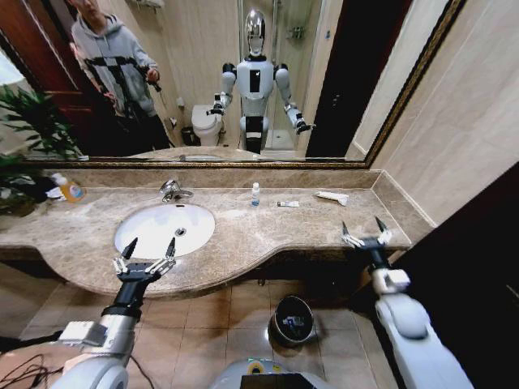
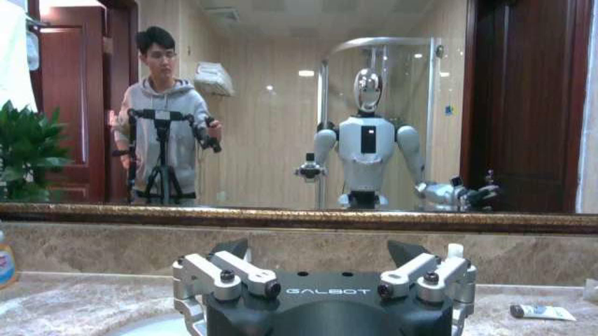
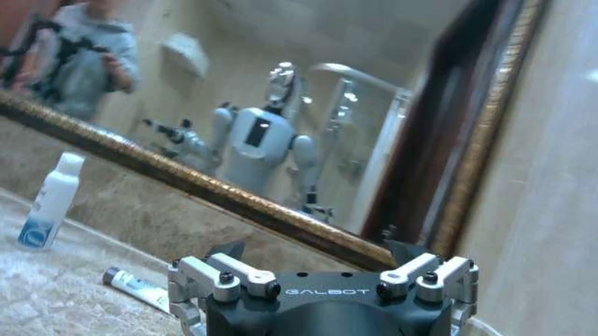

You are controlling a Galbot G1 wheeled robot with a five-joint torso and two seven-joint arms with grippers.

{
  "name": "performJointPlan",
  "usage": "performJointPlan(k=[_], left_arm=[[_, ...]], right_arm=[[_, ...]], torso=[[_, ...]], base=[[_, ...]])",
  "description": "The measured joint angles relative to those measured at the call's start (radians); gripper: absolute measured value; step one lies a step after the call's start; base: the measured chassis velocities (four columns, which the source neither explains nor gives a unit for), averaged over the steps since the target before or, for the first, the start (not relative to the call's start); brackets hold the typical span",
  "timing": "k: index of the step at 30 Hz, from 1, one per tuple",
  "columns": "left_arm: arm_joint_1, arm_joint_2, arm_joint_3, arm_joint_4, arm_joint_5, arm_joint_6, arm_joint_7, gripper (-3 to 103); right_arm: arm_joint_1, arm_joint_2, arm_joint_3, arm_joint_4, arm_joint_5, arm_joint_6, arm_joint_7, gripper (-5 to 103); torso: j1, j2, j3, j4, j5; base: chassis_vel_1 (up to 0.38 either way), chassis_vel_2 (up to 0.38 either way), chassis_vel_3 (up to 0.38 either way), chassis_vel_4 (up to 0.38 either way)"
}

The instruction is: Pick up the trash from the sink and place it in the trash bin.

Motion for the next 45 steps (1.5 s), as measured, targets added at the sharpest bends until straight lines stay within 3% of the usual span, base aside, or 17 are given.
performJointPlan(k=[9,17,30,34,45], left_arm=[[0.000,0.000,0.000,0.000,0.000,0.000,0.000,100],[0.000,0.000,0.000,0.000,0.000,0.000,0.000,100],[0.000,0.000,0.000,0.000,0.000,0.000,0.000,100],[0.000,0.000,0.000,0.000,0.000,0.000,0.000,100],[0.000,0.000,0.000,0.000,0.000,0.000,0.000,100]], right_arm=[[0.308,-0.084,-0.193,-0.285,0.020,-0.044,-0.088,100],[0.524,-0.067,-0.322,-0.500,-0.008,-0.044,-0.128,100],[0.666,-0.060,-0.375,-0.718,-0.076,-0.021,-0.181,100],[0.691,-0.052,-0.349,-0.788,-0.169,0.023,-0.187,100],[0.787,-0.028,-0.351,-0.930,-0.255,0.037,-0.176,100]], torso=[[0.000,0.000,0.000,0.0001,0.0003],[0.000,0.000,0.000,0.0003,0.0003],[0.000,0.000,0.000,0.0001,0.0002],[0.000,0.000,0.000,0.0001,0.0002],[0.000,0.000,0.000,0.0002,0.0006]], base=[[0.000,0.000,0.000,0.000],[0.000,0.000,0.000,0.000],[0.000,0.000,0.000,0.000],[0.000,0.000,0.000,0.000],[0.000,0.000,0.000,0.000]])
